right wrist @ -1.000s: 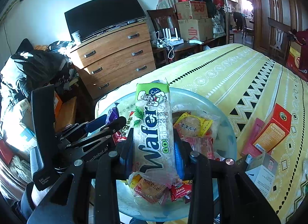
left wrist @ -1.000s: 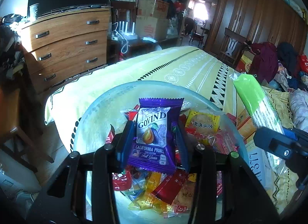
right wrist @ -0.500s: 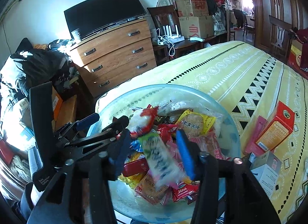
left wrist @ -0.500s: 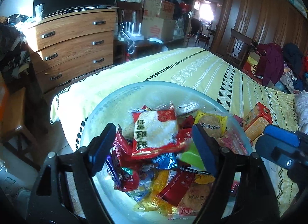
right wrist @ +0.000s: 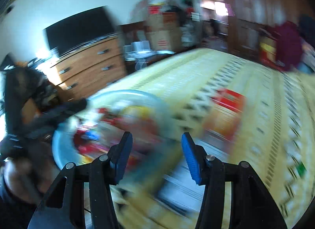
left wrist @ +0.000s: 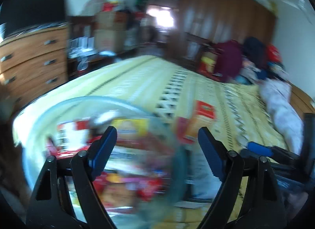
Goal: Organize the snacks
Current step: 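Swing both tools back over the bed toward the remaining packets, then grasp the green packet with the right tool while the left tool grasps the clear grain bag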
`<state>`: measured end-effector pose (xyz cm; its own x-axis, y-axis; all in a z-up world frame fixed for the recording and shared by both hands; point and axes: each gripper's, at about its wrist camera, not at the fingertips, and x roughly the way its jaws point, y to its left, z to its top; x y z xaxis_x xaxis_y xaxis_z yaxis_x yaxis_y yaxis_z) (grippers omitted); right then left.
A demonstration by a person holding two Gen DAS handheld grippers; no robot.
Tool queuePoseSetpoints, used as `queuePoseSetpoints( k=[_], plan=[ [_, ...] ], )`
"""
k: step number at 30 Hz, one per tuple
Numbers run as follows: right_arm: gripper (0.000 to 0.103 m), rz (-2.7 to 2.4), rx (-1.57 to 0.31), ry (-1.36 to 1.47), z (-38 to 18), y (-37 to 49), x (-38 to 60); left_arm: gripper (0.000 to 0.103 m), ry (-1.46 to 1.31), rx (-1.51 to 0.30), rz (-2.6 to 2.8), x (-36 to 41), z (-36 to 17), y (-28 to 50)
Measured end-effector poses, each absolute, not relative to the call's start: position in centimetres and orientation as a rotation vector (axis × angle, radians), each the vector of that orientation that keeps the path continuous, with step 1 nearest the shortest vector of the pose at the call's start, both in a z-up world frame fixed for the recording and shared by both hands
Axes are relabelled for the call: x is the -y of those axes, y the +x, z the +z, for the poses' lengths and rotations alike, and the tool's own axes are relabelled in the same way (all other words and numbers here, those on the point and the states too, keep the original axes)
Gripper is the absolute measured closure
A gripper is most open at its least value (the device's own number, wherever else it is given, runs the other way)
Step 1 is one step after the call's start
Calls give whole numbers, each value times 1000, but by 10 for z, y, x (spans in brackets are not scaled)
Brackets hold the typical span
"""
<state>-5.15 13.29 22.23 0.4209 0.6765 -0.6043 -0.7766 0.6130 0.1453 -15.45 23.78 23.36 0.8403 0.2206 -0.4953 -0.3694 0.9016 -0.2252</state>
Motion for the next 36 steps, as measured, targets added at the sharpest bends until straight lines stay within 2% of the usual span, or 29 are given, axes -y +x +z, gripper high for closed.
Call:
queuePoseSetpoints(
  k=[6,8,12,18,26,31,36],
  plan=[
    [48,537,-858,-101,147,37,47,17,-176,-513,6,-110,235,-114],
    [52,450,-913,-92,123,65,93,17,-141,-550,-74,-79,222,-102],
    [52,344,-1038,-14,77,146,166,17,-110,-652,-150,-40,179,-65],
    [52,383,-1059,-34,48,277,154,17,-129,-761,-177,-24,126,-23],
    [52,454,-1051,-32,11,391,101,17,-132,-823,-212,-13,90,-32],
    [52,599,-1101,-57,-6,362,81,17,-153,-817,-205,-14,91,-30],
    [50,853,-1168,-166,-5,230,66,17,-171,-770,-206,-17,103,-43]
  ],
)
